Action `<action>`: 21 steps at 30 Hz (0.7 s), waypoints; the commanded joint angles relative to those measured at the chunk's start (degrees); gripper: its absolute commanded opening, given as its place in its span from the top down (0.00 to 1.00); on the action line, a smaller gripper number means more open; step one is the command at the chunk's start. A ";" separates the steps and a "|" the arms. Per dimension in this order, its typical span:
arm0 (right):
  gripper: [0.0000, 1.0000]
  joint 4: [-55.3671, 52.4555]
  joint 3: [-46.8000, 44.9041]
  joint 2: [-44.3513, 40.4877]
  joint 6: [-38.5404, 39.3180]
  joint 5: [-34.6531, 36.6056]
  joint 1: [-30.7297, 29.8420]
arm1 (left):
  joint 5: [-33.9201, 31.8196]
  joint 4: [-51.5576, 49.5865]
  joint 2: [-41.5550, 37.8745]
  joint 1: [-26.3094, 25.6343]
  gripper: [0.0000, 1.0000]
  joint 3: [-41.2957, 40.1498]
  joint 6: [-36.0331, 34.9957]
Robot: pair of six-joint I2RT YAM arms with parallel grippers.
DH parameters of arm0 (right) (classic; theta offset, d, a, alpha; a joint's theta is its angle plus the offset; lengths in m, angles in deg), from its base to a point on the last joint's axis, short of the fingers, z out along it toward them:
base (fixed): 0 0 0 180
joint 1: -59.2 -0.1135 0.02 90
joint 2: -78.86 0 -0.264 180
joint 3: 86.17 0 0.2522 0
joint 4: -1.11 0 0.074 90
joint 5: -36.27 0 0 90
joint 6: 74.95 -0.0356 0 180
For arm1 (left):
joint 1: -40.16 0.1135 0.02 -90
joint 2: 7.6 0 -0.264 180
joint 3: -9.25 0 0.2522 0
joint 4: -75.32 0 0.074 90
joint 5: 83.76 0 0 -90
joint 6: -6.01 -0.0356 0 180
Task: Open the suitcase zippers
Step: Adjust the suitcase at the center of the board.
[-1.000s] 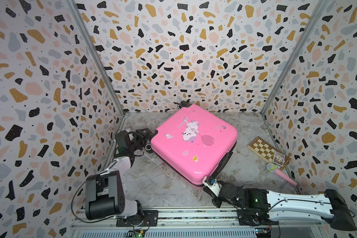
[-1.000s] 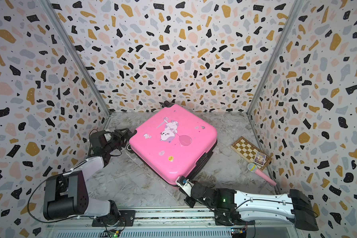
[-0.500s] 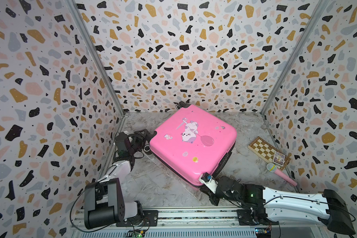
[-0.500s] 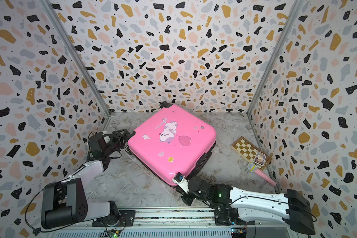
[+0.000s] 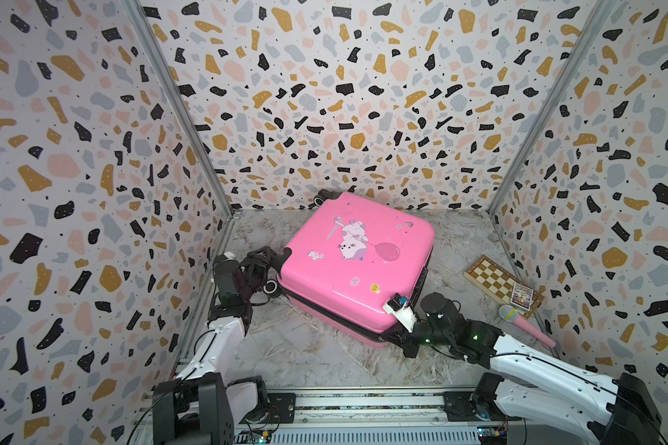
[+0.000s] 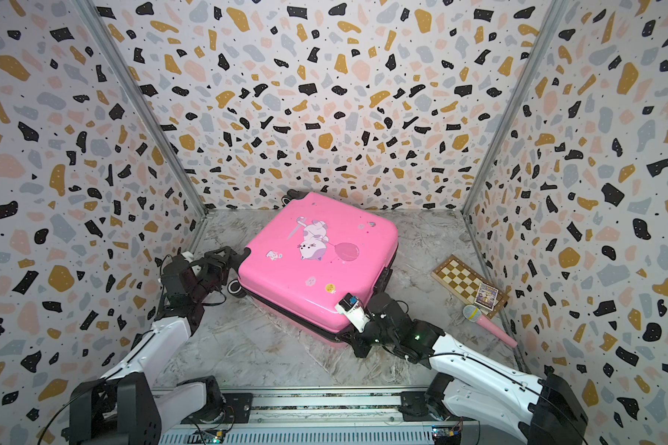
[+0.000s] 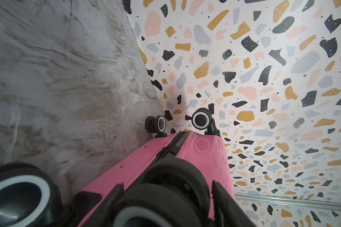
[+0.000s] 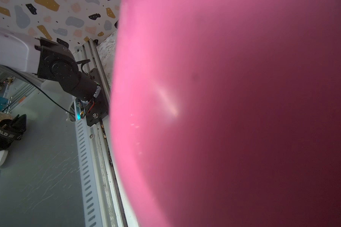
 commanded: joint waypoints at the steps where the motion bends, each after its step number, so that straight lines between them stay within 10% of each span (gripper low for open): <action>1: 1.00 13.69 3.88 3.15 0.58 9.71 7.25 | 14.72 -6.86 -4.48 -7.35 0.52 -3.57 -8.69; 12: 1.00 12.44 0.01 -0.33 1.73 10.40 10.13 | 3.21 -9.82 -12.82 -18.88 0.52 -10.52 -5.18; 21: 1.00 13.61 0.08 -2.37 2.30 18.87 -2.60 | -4.22 -12.75 -17.21 -26.40 0.52 -12.31 -2.81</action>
